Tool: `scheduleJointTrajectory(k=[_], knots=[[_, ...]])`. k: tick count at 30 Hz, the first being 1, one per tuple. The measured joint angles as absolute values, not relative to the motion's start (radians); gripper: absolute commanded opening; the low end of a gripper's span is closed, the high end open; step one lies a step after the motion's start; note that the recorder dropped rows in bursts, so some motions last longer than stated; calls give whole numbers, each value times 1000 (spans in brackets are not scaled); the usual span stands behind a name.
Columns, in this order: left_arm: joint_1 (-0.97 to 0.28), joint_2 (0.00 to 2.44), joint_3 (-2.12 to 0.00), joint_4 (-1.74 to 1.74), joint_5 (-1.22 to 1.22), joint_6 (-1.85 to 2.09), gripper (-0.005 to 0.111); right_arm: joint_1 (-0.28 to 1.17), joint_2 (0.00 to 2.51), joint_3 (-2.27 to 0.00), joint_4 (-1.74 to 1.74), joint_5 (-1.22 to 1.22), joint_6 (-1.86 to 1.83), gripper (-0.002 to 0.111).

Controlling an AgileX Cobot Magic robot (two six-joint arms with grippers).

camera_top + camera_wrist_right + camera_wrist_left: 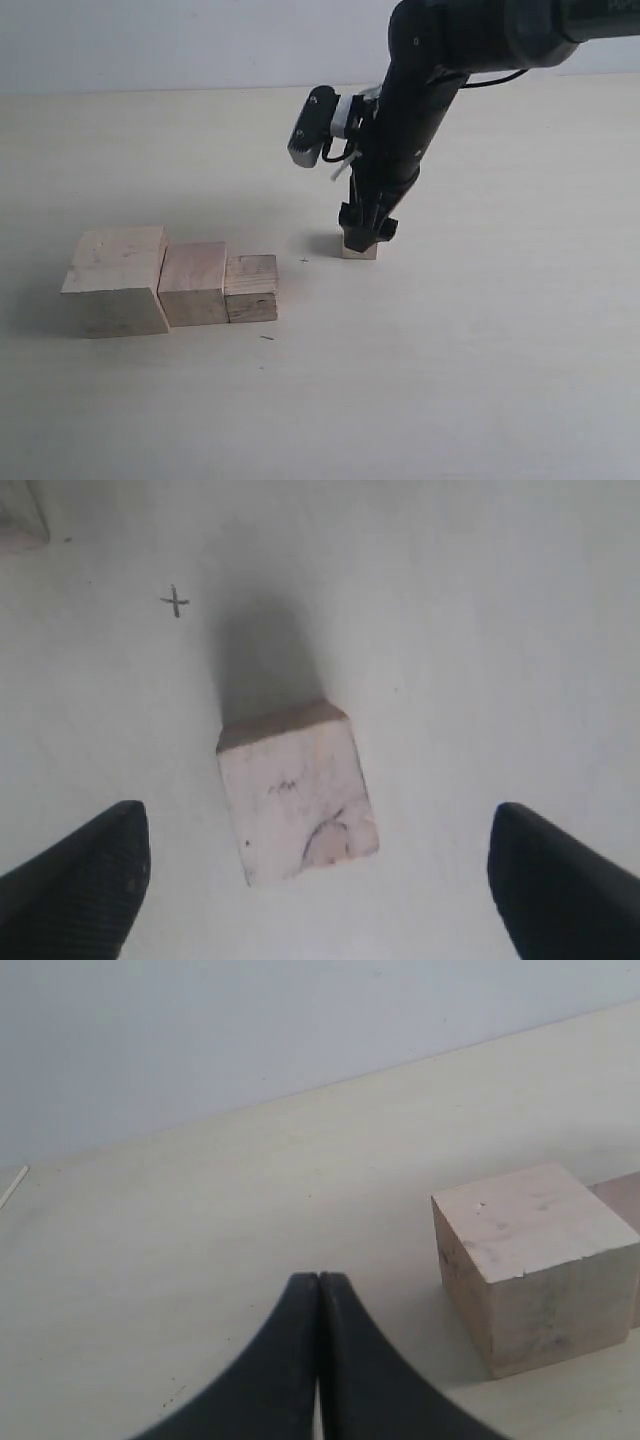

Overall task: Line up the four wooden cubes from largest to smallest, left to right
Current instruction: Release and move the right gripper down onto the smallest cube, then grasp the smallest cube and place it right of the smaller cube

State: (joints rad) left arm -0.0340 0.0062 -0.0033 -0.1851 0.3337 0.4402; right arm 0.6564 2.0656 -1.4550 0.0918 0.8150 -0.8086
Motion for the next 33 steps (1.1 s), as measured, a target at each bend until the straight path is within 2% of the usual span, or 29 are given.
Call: scheduleJointTrajectory(k=[3,4,5,7,9,10,11,21,33], knots=[[-34,6,-3,-185,334,440,0,656,2109,-1455,105,776,-843,86],[-34,6,-3,-185,334,440,0,656,2121,-1455,107,766,-854,82],[-34,6,-3,-185,334,440,0,656,2130,-1455,106,757,-869,74],[-34,6,-3,-185,334,440,0,656,2144,-1455,106,754,-901,50],[-34,6,-3,-185,334,440,0,656,2144,-1455,106,759,-915,18],[-34,6,-3,-185,334,440,0,656,2136,-1455,106,765,-920,5],[-34,6,-3,-185,334,440,0,656,2124,-1455,109,774,-924,1],[-34,6,-3,-185,334,440,0,666,1916,-1455,353,946,-1073,2],[-34,6,-3,-185,334,440,0,813,2073,-1455,214,975,-982,2]])
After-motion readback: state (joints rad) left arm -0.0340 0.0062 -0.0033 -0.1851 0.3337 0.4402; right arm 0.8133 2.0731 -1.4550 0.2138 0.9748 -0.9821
